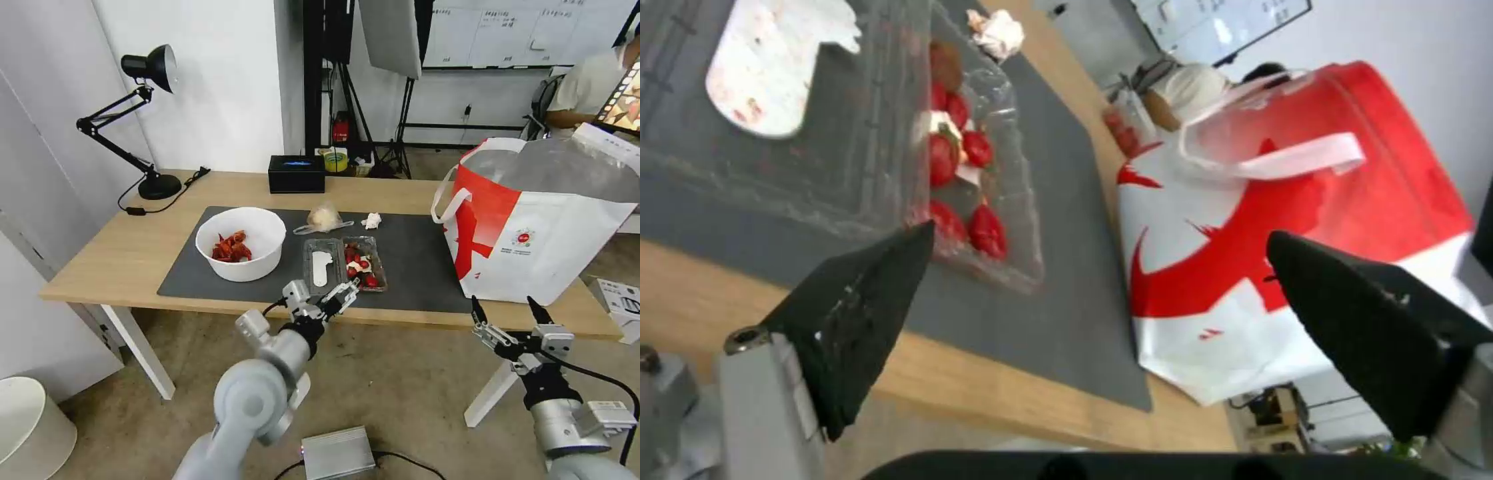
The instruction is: Pick up the trash from the table and place it into the takeout bag.
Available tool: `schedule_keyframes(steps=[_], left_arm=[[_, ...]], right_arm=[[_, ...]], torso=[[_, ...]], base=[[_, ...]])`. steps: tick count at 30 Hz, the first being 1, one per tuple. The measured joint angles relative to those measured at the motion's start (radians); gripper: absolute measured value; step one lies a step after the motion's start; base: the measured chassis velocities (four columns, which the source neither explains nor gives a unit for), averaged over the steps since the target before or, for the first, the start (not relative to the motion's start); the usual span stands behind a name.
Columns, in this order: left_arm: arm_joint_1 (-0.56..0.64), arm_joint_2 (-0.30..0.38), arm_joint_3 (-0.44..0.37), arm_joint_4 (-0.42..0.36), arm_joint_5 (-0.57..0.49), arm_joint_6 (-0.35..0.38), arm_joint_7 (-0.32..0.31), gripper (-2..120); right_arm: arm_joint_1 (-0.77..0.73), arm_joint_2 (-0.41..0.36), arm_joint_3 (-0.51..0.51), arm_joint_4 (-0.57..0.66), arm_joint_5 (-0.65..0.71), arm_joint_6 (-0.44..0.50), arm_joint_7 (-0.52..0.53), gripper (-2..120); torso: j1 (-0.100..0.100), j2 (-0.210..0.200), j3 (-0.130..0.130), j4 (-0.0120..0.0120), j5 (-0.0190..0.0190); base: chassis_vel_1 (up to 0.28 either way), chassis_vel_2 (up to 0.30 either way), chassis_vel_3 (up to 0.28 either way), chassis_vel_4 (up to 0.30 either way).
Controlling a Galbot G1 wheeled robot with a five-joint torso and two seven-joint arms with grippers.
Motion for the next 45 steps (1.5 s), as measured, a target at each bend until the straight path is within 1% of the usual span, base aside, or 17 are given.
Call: schedule_keyframes(steps=[1,4,5,6,7,8,10,11,12,15,19,24,32,34,35,37,45], left_arm=[[-0.025,0.003,-0.012,0.022,-0.016,0.007,-0.002,100],[-0.069,0.020,-0.030,0.057,-0.041,0.016,-0.001,100],[-0.083,0.032,-0.035,0.069,-0.048,0.018,0.007,100],[-0.101,0.056,-0.037,0.087,-0.055,0.020,0.027,100],[-0.101,0.056,-0.037,0.087,-0.055,0.020,0.027,100],[-0.112,0.083,-0.037,0.100,-0.059,0.022,0.052,100],[-0.124,0.134,-0.025,0.119,-0.066,0.024,0.095,100],[-0.126,0.155,-0.017,0.123,-0.069,0.024,0.108,100],[-0.126,0.155,-0.017,0.123,-0.069,0.024,0.108,100],[-0.128,0.221,0.020,0.116,-0.079,0.024,0.152,100],[-0.146,0.254,0.060,0.116,-0.090,0.023,0.172,100],[-0.152,0.248,0.069,0.123,-0.113,0.029,0.165,100],[-0.117,0.212,0.043,0.095,-0.167,0.055,0.118,100],[-0.114,0.202,0.041,0.091,-0.180,0.063,0.103,100],[-0.112,0.191,0.042,0.091,-0.194,0.072,0.086,100],[-0.112,0.181,0.049,0.102,-0.201,0.079,0.072,100],[-0.135,0.160,0.055,0.157,-0.201,0.079,0.062,100]], right_arm=[[0.000,0.001,0.001,-0.001,0.000,0.000,0.000,99],[0.000,0.002,0.001,-0.004,0.000,0.000,0.001,99],[0.000,0.001,0.001,-0.006,0.000,0.000,0.001,99],[0.000,0.001,0.001,-0.008,0.000,0.000,0.001,98],[0.000,0.001,0.001,-0.008,0.000,0.000,0.001,98],[0.000,0.001,0.000,-0.009,0.000,0.000,0.001,98],[0.000,-0.001,0.000,-0.011,0.000,0.000,0.002,98],[0.000,-0.001,0.000,-0.012,0.000,0.000,0.002,98],[0.000,-0.001,0.000,-0.012,0.000,0.000,0.002,98],[-0.001,-0.002,0.000,-0.016,0.000,-0.002,0.003,98],[-0.002,-0.006,0.001,-0.019,0.000,-0.003,0.004,97],[-0.001,-0.010,0.002,-0.023,0.001,-0.004,0.006,97],[0.000,-0.009,0.002,-0.030,0.002,-0.004,0.009,97],[0.001,-0.008,0.001,-0.032,0.002,-0.004,0.010,97],[0.004,-0.007,0.000,-0.033,0.002,-0.004,0.011,97],[0.005,-0.006,-0.001,-0.034,0.002,-0.003,0.012,97],[0.006,-0.010,0.000,-0.041,0.004,-0.002,0.013,97]], torso=[[0.000,0.000,0.000,0.0000,-0.0001],[0.000,0.000,0.000,0.0000,-0.0001],[0.000,0.000,0.000,0.0000,-0.0002],[0.000,0.000,0.000,0.0000,-0.0002],[0.000,0.000,0.000,0.0000,-0.0002],[0.000,0.000,0.000,0.0000,-0.0002],[0.000,0.000,0.000,0.0001,-0.0002],[0.000,0.000,0.000,0.0001,-0.0003],[0.000,0.000,0.000,0.0001,-0.0003],[0.000,0.000,0.000,0.0001,-0.0003],[0.000,0.000,0.000,0.0000,-0.0003],[0.000,0.000,0.000,0.0000,0.0000],[0.000,0.000,0.000,0.0001,0.0000],[0.000,0.000,0.000,0.0000,0.0000],[0.000,0.000,0.000,0.0000,0.0000],[0.000,0.000,0.000,0.0001,0.0000],[0.000,0.000,0.000,0.0000,0.0000]], base=[[0.000,0.000,0.000,0.000],[0.000,0.000,0.000,0.000],[0.000,0.000,0.000,0.000],[0.000,0.000,0.000,0.000],[0.000,0.000,0.000,0.000],[0.000,0.000,0.000,0.000],[0.000,0.000,0.000,0.000],[0.000,0.000,0.000,0.000],[0.000,0.000,0.000,0.000],[0.000,0.000,0.000,0.000],[0.000,0.000,0.000,0.000],[0.000,0.000,0.000,0.000],[0.000,0.000,0.000,0.000],[0.000,0.000,0.000,0.000],[0.000,0.000,0.000,0.000],[0.000,0.000,0.000,0.000],[0.000,0.000,0.000,0.000]])
